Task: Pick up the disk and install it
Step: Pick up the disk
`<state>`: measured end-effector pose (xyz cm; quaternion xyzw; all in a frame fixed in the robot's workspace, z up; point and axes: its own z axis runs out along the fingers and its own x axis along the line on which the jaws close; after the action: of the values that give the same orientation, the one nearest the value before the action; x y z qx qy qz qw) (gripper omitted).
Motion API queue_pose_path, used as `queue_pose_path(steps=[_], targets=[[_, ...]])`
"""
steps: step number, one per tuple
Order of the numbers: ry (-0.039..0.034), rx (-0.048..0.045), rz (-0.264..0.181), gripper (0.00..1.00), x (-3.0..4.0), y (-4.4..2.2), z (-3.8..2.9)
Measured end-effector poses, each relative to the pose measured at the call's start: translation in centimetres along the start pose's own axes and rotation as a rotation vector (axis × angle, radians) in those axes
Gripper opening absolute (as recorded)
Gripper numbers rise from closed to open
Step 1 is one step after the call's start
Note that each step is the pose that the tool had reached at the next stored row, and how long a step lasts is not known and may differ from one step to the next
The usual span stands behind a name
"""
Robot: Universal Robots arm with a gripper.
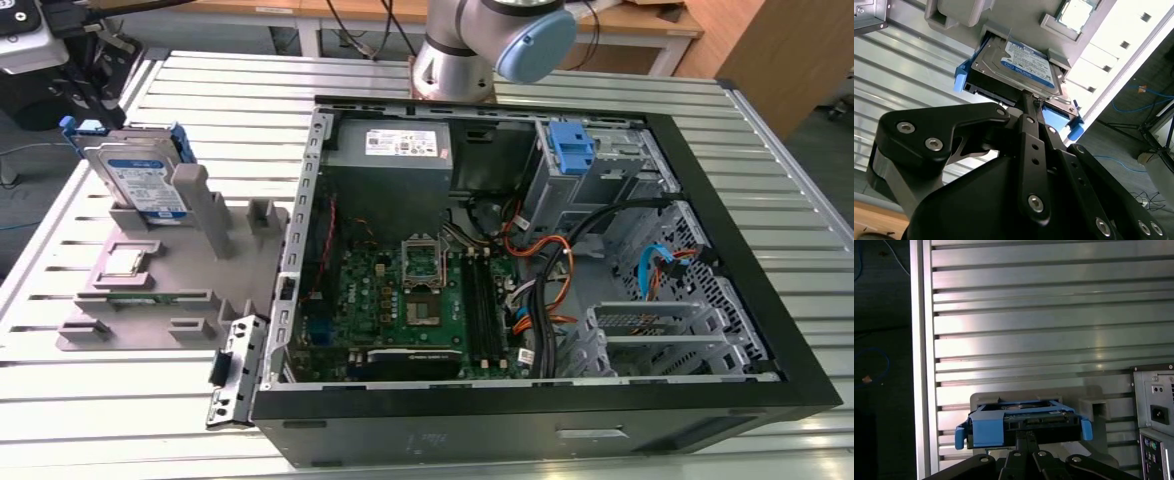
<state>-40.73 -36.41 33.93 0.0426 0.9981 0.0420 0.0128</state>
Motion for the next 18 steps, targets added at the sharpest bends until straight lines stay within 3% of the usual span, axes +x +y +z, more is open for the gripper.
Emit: queue_pose_path(steps=[4, 15, 18], targets=[[0.0022, -0.0006, -0.026, 0.10, 0.00, 0.01, 0.00], [0.0185, -0.0049, -0.218, 0.10, 0.00, 0.00, 0.03], [0.0202, -0.0052, -0.235, 0.10, 0.00, 0.00, 0.02]])
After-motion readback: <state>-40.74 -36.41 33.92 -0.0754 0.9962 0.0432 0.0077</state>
